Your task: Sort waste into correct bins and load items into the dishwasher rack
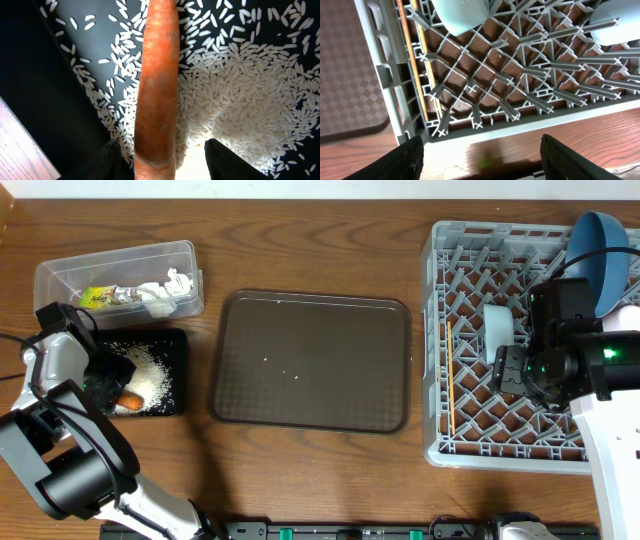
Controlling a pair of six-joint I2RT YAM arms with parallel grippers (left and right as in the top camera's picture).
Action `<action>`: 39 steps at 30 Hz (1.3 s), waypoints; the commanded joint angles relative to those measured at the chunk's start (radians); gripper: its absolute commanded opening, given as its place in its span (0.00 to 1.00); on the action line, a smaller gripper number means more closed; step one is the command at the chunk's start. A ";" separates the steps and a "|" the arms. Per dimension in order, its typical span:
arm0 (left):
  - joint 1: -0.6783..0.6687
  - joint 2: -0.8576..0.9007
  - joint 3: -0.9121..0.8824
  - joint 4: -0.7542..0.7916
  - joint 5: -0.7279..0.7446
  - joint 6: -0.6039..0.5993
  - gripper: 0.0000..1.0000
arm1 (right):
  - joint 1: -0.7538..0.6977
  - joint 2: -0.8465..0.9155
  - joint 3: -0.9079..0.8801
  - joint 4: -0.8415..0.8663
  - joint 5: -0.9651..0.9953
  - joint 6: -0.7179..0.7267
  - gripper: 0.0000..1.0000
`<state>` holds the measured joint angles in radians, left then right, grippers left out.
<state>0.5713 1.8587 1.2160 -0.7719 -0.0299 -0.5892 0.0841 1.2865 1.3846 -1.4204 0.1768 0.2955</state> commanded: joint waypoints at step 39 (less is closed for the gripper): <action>-0.694 -0.980 -0.073 -0.250 0.152 0.623 0.93 | -0.098 -0.330 -0.269 0.413 -0.285 -0.200 0.99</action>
<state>-0.1253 0.9974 1.2037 -1.0607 0.1280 0.0303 -0.0071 1.0931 1.2076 -1.0386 -0.1211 0.0872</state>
